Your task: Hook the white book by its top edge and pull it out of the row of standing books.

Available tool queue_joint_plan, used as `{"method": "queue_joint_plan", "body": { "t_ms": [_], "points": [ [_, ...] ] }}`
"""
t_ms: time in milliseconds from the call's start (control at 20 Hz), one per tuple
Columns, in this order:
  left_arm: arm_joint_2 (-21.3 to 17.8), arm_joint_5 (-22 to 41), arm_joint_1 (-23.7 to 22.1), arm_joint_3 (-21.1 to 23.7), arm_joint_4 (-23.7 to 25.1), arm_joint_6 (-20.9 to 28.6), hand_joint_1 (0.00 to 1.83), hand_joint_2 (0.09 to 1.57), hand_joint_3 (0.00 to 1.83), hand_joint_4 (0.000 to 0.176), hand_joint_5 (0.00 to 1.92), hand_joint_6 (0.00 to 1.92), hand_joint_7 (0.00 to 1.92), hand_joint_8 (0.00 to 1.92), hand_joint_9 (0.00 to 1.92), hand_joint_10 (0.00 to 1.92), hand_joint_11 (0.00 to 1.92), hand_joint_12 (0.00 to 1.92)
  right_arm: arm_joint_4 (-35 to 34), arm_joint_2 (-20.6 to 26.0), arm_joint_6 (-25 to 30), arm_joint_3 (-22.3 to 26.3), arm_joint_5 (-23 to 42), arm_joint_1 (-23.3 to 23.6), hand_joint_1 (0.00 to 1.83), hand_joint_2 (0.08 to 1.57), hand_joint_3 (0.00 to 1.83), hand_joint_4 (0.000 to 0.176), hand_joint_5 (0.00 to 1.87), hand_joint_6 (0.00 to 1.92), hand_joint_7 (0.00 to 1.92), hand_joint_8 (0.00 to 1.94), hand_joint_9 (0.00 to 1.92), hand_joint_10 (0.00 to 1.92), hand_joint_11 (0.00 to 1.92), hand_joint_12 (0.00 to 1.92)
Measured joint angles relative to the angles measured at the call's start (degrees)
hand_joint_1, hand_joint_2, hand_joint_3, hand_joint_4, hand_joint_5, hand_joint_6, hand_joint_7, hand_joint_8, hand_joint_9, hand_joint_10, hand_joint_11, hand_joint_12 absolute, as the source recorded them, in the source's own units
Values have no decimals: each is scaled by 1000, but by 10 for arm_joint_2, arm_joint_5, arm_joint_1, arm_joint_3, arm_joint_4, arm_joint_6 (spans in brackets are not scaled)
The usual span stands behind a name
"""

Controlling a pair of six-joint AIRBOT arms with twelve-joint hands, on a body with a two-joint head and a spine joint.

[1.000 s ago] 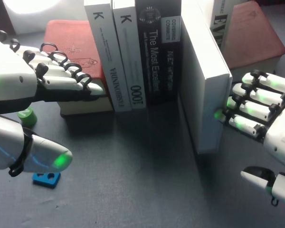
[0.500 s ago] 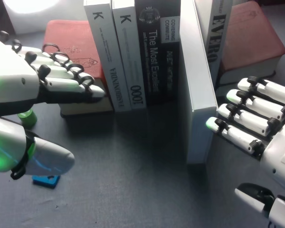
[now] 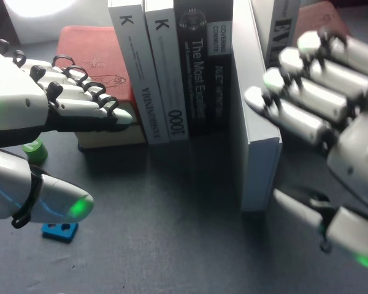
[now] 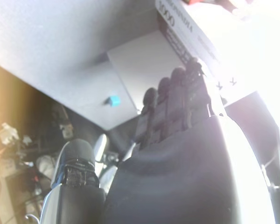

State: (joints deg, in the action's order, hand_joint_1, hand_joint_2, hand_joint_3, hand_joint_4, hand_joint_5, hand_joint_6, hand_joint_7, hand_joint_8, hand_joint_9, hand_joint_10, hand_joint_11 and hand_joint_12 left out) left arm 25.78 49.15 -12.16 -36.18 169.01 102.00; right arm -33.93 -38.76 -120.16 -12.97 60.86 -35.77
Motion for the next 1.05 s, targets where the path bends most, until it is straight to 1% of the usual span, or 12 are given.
{"method": "queue_joint_plan", "body": {
  "t_ms": [50, 100, 150, 250, 350, 400, 450, 550, 650, 700, 800, 1050],
  "points": [
    [0, 0, 0, -1, 0, 0, 0, 1255, 2, 0, 43, 8, 30, 6, 0, 0, 0, 0, 17, 0, 23, -8, -7, 5, 159, 1330, 0, 0, 240, 1, 223, 0, 177, 1, 0, 389],
    [0, 0, 0, -3, -1, 0, 0, 1252, 0, 0, 41, 7, 25, 4, 0, 0, 0, 0, 32, 0, 53, -17, -18, 12, 151, 1330, 0, 0, 255, 5, 240, 5, 194, 6, 0, 458],
    [0, 0, 0, -3, 0, 0, 0, 1251, 0, 0, 52, 11, 30, 5, 0, 0, 0, 0, 36, 0, 77, -27, -34, 21, 149, 1331, 0, 0, 253, 4, 241, 4, 194, 6, 0, 471],
    [0, 0, -1, -5, 0, 0, 0, 1248, 0, 0, 36, 3, 17, 0, 0, 0, 0, 0, 37, 0, 105, -41, -70, 37, 163, 1337, 1, 0, 203, 3, 185, 3, 132, 4, 0, 275],
    [0, 0, -3, -7, -2, 0, 0, 1249, 0, 0, 1, 0, 0, 0, 0, 0, 0, 0, 35, -2, 117, -52, -98, 50, 126, 1336, 1, 0, 213, 6, 192, 4, 143, 7, 0, 365],
    [0, 0, -3, -9, -1, 0, 0, 1252, 1, 0, 0, 0, 0, 0, 0, 0, 0, 0, 37, -3, 122, -57, -115, 59, 141, 1337, 1, 0, 226, 7, 207, 5, 159, 10, 0, 414],
    [0, 1, -5, -9, 1, 0, 0, 1252, 1, 0, 0, 0, 0, 0, 0, 0, 0, 0, 41, -3, 128, -61, -127, 64, 144, 1337, 0, 0, 228, 7, 210, 5, 163, 10, 0, 425],
    [0, 0, -8, -8, 0, 0, 0, 1253, 1, 0, 0, 0, 0, 0, 0, 0, 0, 0, 43, -5, 158, -68, -161, 71, 134, 1339, 1, 0, 211, 1, 184, 2, 138, 2, 0, 346],
    [1, 0, -8, -8, 0, 0, 0, 1253, 1, 0, 0, 0, 0, 0, 0, 0, 0, 0, 40, -5, 160, -69, -174, 83, 134, 1339, 1, 0, 211, 1, 184, 2, 138, 2, 0, 346],
    [1, 0, -8, -8, 0, 0, 0, 1249, 0, 0, 12, 5, 9, 4, 0, 0, 0, 0, 43, -5, 160, -70, -178, 92, 152, 1337, 0, 0, 192, 0, 167, 1, 119, 1, 0, 285],
    [1, 0, -8, -8, 0, 0, 0, 1244, 0, 0, 13, 5, 5, 2, 0, 0, 0, 0, 48, -5, 161, -70, -181, 96, 176, 1330, 0, 0, 225, 5, 208, 4, 161, 9, 0, 439],
    [1, 0, -8, -8, 0, 0, 0, 1252, 2, 0, 0, 0, 1, 0, 0, 0, 0, 0, 48, -5, 161, -70, -204, 106, 171, 1339, 2, 0, 228, 2, 215, 1, 166, 5, 0, 449]
  ]
}}
